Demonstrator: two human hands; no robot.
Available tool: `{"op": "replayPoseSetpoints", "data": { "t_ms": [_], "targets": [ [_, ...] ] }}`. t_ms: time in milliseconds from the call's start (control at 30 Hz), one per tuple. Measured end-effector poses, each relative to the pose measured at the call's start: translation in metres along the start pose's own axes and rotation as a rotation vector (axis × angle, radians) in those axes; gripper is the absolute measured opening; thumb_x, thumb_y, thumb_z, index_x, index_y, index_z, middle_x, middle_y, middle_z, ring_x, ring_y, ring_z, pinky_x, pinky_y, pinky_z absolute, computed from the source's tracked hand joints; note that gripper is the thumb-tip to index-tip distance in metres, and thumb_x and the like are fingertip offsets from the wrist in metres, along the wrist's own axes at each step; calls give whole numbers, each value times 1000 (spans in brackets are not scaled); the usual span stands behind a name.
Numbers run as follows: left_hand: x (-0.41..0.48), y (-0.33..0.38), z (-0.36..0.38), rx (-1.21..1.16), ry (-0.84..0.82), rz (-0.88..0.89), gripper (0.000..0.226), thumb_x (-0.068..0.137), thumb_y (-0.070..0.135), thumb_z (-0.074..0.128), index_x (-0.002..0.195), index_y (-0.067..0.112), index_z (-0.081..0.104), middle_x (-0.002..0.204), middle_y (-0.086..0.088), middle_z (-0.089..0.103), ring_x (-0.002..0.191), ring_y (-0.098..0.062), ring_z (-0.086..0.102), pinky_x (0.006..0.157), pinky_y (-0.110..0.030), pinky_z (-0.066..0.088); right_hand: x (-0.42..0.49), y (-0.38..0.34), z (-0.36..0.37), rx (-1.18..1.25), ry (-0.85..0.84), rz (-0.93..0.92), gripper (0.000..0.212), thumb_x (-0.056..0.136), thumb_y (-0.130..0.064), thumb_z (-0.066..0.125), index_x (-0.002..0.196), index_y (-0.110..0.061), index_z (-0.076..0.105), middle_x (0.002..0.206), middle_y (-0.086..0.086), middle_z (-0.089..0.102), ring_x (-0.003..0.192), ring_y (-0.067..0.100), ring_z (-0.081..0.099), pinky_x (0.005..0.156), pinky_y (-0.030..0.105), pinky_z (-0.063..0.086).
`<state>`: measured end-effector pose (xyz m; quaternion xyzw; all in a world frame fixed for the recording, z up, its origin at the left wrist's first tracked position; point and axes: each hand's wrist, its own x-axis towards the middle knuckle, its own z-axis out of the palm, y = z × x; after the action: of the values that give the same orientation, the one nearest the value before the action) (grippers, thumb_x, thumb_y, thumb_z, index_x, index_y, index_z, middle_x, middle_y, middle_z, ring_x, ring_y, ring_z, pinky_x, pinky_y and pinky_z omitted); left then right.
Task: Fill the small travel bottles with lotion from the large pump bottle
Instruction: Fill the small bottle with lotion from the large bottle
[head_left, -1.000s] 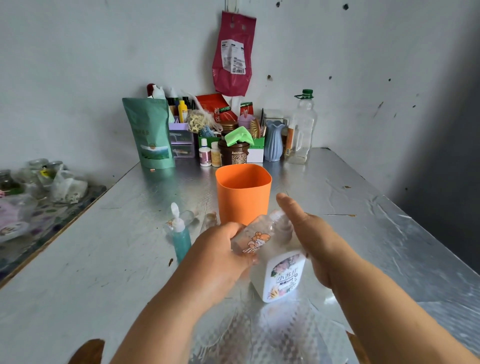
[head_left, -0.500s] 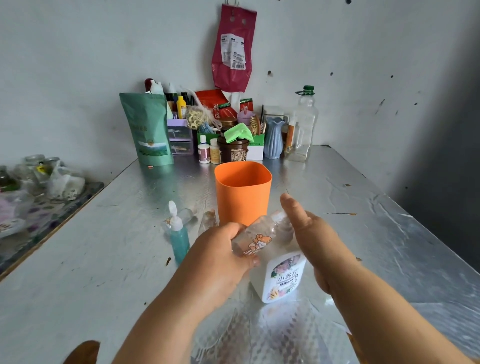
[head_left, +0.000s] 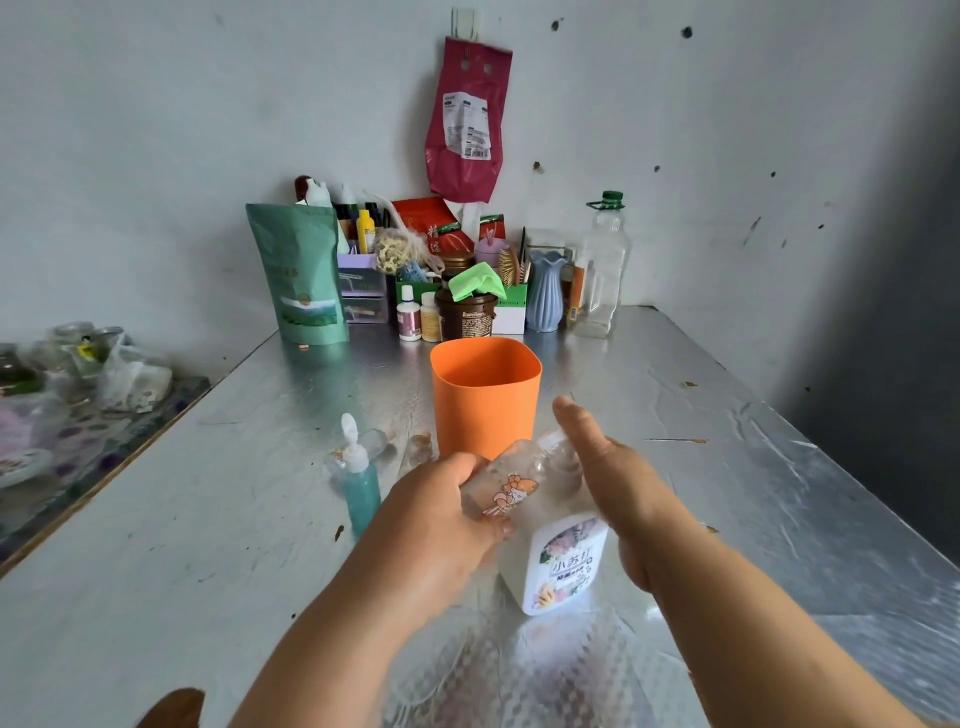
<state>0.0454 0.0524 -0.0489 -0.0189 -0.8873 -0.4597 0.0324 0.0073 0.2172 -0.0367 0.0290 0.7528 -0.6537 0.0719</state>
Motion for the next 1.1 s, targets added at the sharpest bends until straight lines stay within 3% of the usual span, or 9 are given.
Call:
{"op": "replayPoseSetpoints", "data": {
  "t_ms": [167,300,467,667,767,933,1033,1100],
  "targets": [
    [-1,1,1,7,13,9,25,79,26,78,99,32,64,89,15,71,82,-4,67,78,-36,56,4,3,3,-5,58,-4,69,83,-70,46,100,-6,67,98,16,73,91,30,70,82,36,51],
    [1,0,2,8,26,18,21,80,24,77,96,31,64,87,15,71,81,-5,67,77,-36,55,6,8,6,8,117,-16,65,84,-70,46,102,-10,64,97,12,71,91,27,68,78,36,50],
    [3,-4,4,-2,27,19,25,78,22,78,96,33,65,87,14,72,83,-6,68,79,-39,55,11,16,7,-4,154,-45,69,76,-78,45,99,-15,63,96,8,71,93,26,67,89,41,50],
    [3,-4,6,9,34,-9,25,78,20,77,97,30,65,87,13,72,81,-7,68,79,-39,55,9,16,7,-21,168,-38,61,84,-71,46,103,-14,61,98,7,69,93,23,64,76,34,47],
    [1,0,5,11,27,-14,26,78,24,77,100,31,64,88,13,72,82,-6,68,80,-39,55,7,8,3,-21,109,12,71,76,-78,48,102,-14,64,101,9,71,96,27,66,85,38,49],
    [0,2,4,24,31,-4,24,80,25,77,99,31,64,88,13,71,81,-6,67,78,-37,55,3,1,2,12,75,15,66,83,-69,49,99,-8,67,98,15,72,93,31,69,86,38,50],
    [0,2,4,17,31,-2,26,79,25,77,100,31,64,89,14,71,82,-5,67,78,-36,55,4,2,3,10,79,12,65,84,-68,48,99,-7,66,98,14,72,91,27,68,74,34,48],
    [1,1,4,11,31,-7,26,79,24,78,99,31,63,90,14,71,82,-5,67,79,-37,55,5,3,3,4,85,0,64,84,-68,48,96,-8,66,98,13,71,88,26,67,73,34,48]
  ]
}}
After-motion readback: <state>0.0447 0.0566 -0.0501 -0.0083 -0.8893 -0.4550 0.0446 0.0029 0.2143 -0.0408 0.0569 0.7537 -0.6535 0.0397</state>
